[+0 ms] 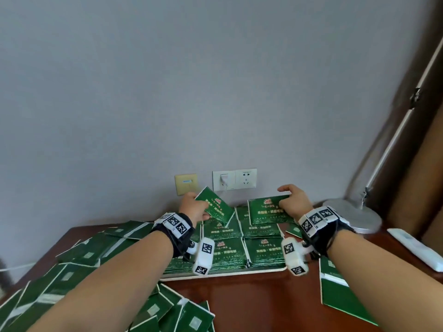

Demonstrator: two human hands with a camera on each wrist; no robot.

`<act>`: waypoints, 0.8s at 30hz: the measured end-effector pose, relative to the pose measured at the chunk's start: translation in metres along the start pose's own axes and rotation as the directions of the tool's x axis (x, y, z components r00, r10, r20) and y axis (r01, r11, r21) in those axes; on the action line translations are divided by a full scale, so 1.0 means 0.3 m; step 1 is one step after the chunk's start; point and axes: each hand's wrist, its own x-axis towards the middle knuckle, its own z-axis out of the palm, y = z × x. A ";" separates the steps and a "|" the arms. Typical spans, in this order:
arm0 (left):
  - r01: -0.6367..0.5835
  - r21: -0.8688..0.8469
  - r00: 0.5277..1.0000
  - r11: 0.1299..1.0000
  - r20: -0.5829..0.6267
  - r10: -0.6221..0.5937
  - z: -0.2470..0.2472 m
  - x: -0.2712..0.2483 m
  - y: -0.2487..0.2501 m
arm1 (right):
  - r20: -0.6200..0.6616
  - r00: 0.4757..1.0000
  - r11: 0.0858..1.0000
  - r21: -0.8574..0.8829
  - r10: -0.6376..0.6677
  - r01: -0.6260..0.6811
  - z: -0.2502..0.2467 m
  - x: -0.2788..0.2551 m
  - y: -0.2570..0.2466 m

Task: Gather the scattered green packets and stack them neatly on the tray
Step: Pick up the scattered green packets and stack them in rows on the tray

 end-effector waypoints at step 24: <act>0.023 0.251 0.998 0.968 0.052 -0.038 0.058 0.226 -0.128 | 0.122 0.982 0.987 0.043 0.147 -0.153 0.240 0.324 0.159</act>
